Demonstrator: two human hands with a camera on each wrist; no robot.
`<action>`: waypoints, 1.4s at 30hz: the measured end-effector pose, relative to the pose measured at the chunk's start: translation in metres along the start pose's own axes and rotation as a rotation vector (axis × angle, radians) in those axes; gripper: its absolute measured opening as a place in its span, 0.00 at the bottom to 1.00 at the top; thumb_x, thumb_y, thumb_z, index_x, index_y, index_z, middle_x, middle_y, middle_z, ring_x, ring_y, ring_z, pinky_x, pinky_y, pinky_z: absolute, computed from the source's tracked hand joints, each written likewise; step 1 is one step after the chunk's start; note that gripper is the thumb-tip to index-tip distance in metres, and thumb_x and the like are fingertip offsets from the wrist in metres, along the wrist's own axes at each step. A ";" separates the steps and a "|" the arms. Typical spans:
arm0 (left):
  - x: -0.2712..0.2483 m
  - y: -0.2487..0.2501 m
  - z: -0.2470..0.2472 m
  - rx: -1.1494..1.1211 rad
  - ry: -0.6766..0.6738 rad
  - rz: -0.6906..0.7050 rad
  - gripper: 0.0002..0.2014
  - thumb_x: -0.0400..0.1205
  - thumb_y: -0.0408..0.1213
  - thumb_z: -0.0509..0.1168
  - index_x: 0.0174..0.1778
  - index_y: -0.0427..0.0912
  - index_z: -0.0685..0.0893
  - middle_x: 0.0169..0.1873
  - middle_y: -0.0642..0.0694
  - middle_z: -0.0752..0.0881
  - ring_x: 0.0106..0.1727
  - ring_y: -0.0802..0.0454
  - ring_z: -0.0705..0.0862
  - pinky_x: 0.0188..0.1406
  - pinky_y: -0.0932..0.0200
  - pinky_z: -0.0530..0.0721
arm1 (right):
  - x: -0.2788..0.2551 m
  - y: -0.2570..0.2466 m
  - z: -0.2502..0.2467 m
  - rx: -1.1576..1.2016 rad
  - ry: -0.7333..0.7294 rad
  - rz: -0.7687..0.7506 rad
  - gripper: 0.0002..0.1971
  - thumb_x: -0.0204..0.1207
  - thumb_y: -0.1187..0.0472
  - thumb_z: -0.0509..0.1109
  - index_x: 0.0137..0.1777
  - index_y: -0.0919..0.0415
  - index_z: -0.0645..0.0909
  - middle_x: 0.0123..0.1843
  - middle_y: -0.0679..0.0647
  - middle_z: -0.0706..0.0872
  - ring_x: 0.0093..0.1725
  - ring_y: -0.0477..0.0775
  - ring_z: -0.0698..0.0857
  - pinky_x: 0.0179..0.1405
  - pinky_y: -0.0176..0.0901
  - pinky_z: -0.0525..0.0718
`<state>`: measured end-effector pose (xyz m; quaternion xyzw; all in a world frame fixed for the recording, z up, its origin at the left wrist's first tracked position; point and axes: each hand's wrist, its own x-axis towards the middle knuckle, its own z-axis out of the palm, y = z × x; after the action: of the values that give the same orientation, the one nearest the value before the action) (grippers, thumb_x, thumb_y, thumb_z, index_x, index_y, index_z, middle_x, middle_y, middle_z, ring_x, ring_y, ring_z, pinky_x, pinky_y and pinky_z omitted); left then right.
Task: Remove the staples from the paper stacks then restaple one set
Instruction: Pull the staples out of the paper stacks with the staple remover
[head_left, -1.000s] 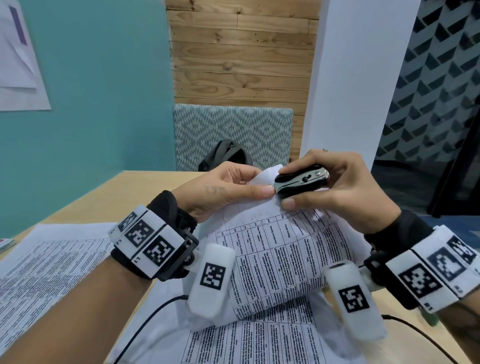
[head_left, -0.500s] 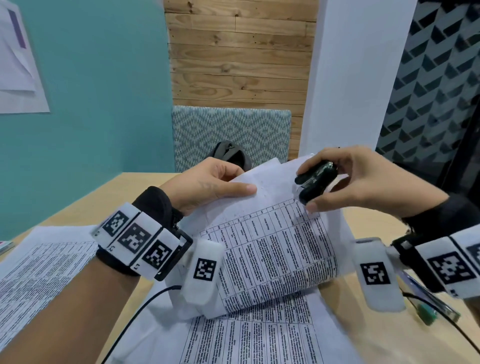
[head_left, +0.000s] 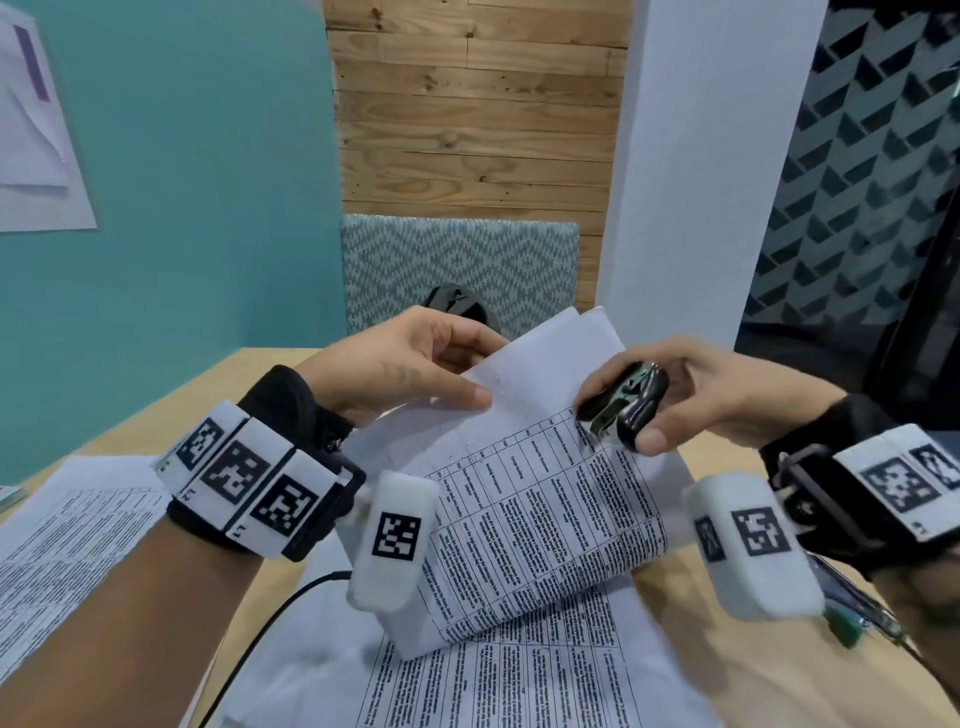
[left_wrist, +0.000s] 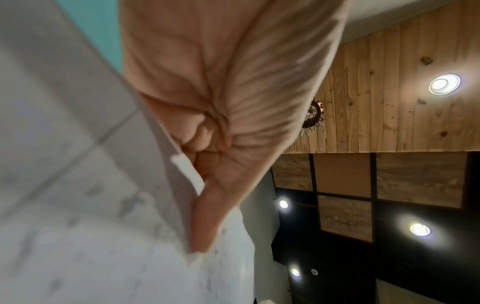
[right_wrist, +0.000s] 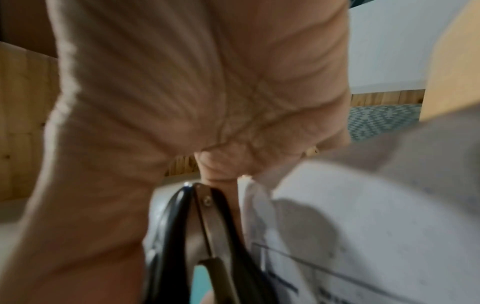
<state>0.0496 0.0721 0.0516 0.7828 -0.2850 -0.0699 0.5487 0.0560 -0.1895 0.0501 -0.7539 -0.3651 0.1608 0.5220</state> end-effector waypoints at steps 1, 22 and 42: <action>0.000 0.001 0.001 0.006 -0.013 0.012 0.18 0.70 0.20 0.70 0.56 0.37 0.85 0.49 0.37 0.88 0.47 0.49 0.87 0.50 0.59 0.86 | 0.002 0.001 0.002 0.005 -0.026 -0.004 0.24 0.49 0.65 0.79 0.49 0.67 0.86 0.41 0.54 0.89 0.40 0.46 0.87 0.41 0.31 0.82; -0.036 -0.042 -0.020 -0.075 0.261 -0.014 0.32 0.52 0.58 0.81 0.50 0.46 0.90 0.52 0.47 0.90 0.52 0.53 0.89 0.48 0.63 0.86 | -0.005 -0.020 0.000 0.101 0.272 -0.372 0.32 0.36 0.49 0.89 0.45 0.55 0.90 0.43 0.50 0.91 0.43 0.45 0.88 0.44 0.30 0.83; -0.138 0.034 -0.181 0.520 0.837 -0.697 0.19 0.78 0.34 0.67 0.24 0.39 0.66 0.16 0.44 0.67 0.13 0.52 0.66 0.08 0.69 0.62 | 0.023 0.008 0.045 -0.405 0.296 0.029 0.13 0.68 0.56 0.77 0.53 0.53 0.84 0.50 0.58 0.87 0.41 0.55 0.82 0.43 0.50 0.84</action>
<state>-0.0012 0.2846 0.1238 0.8996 0.2210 0.1405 0.3496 0.0461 -0.1444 0.0281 -0.8637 -0.2984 -0.0203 0.4058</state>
